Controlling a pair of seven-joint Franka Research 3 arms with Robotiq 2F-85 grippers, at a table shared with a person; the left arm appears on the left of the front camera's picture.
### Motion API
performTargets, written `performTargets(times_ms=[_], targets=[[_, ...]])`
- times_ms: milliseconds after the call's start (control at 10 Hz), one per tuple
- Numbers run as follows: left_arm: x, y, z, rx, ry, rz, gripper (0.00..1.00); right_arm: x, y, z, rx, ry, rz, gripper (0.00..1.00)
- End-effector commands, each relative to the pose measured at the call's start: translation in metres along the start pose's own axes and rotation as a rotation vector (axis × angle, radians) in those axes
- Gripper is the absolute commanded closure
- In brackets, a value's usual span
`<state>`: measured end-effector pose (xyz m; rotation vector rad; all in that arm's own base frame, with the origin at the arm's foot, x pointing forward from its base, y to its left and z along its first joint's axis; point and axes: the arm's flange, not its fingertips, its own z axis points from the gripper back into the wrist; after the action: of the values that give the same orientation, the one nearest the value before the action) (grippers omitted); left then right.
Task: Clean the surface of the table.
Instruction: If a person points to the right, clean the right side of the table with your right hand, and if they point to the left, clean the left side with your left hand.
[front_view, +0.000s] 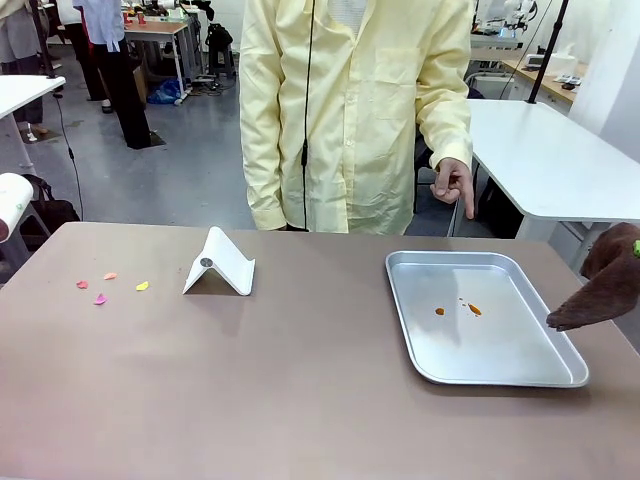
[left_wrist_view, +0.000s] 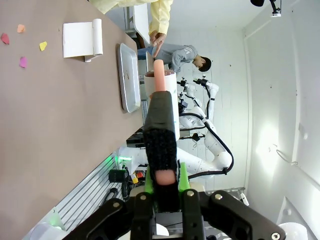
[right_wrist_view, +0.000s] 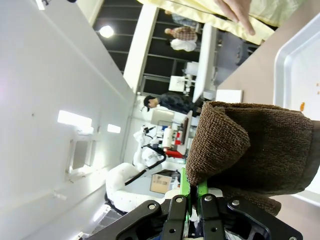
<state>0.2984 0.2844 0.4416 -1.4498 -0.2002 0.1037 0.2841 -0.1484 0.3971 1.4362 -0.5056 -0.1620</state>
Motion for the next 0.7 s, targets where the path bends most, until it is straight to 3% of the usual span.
performTargets(times_ms=[0,200,600], targets=[[-0.002,-0.005,0.000,0.005,-0.002,0.008,1.00,0.021,0.003,-0.029,-0.192,0.113,0.070,0.94],[-0.002,-0.005,0.000,0.005,-0.002,0.008,1.00,0.056,-0.001,-0.066,-0.503,0.141,0.120,0.94],[-0.002,-0.005,0.000,0.005,-0.002,0.008,1.00,0.117,-0.023,-0.116,-0.707,0.252,0.150,0.94]])
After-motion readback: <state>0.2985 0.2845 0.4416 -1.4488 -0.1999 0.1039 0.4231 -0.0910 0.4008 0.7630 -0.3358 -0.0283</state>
